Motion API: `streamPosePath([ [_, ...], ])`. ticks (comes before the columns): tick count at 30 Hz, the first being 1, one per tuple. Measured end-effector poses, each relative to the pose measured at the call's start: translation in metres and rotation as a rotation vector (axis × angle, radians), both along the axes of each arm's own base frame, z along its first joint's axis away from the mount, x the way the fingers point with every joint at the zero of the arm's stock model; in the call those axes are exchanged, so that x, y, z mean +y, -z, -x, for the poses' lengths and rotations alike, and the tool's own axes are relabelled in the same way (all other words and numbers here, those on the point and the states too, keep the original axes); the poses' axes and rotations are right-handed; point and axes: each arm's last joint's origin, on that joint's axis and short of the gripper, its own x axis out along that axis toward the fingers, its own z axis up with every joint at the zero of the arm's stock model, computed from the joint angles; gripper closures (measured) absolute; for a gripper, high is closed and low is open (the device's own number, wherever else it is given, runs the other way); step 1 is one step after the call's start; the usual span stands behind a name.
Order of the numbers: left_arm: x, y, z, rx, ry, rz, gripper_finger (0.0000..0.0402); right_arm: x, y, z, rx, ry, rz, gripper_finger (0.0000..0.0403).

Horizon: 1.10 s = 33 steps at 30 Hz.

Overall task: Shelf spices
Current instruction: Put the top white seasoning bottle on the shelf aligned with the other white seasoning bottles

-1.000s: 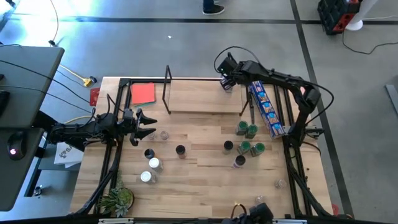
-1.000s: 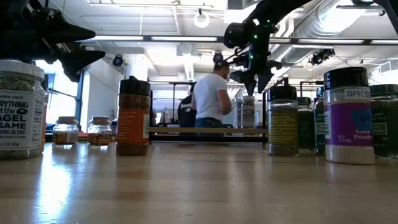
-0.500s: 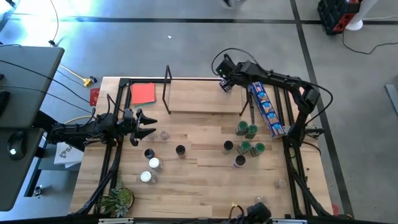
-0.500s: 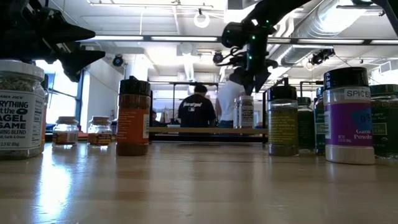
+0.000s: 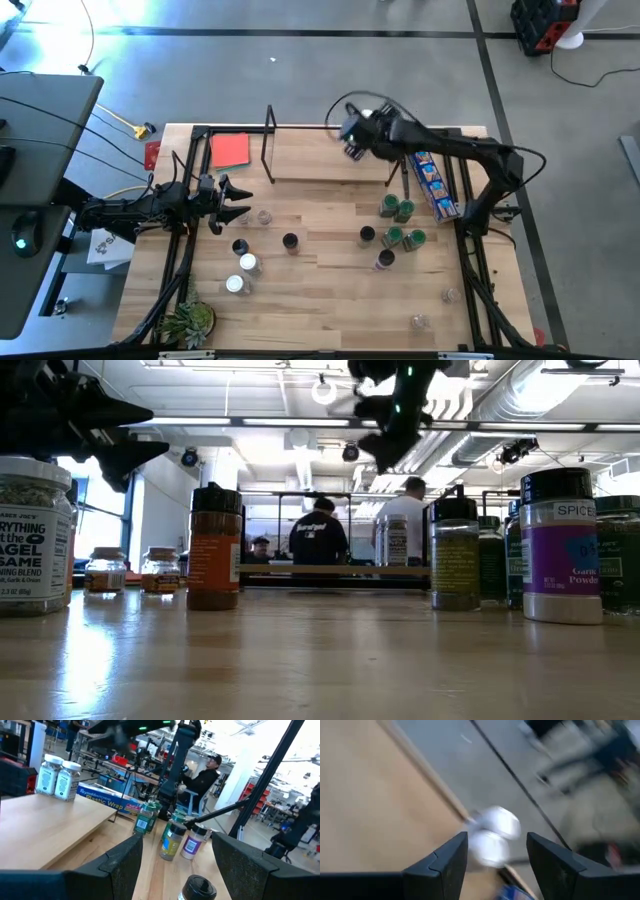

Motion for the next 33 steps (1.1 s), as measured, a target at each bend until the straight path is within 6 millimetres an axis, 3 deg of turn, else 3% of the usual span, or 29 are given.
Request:
streamPosePath([
  [7,0.0,0.0,0.0,-0.001,-0.005,0.002,0.0165,0.113,0.005,-0.055,-0.21,-0.654,-0.223,0.0204],
  [11,0.0,-0.002,0.0,0.001,0.009,0.0,0.0165,0.168,0.029,-0.093,-0.404,-0.894,-0.28,0.0204],
  [14,0.0,-0.011,0.003,-0.014,0.011,-0.001,0.0165,0.191,0.055,-0.12,-0.551,-1.003,-0.294,0.0204],
  [17,-0.001,-0.022,0.006,0.002,0.01,-0.012,0.0165,0.199,0.081,-0.139,-0.66,-1.055,-0.316,0.0204],
  [21,-0.001,-0.034,0.012,0.024,0.007,-0.044,0.0165,0.195,0.101,-0.16,-0.659,-1.051,-0.425,0.0199],
  [28,-0.002,-0.04,0.021,0.167,0.057,-0.029,0.0165,0.2,0.111,-0.19,-0.524,-1.107,-0.534,0.0146],
  [33,-0.004,-0.064,0.031,0.179,0.046,-0.032,0.0175,0.203,0.111,-0.204,-0.448,-1.094,-0.531,0.0118],
])
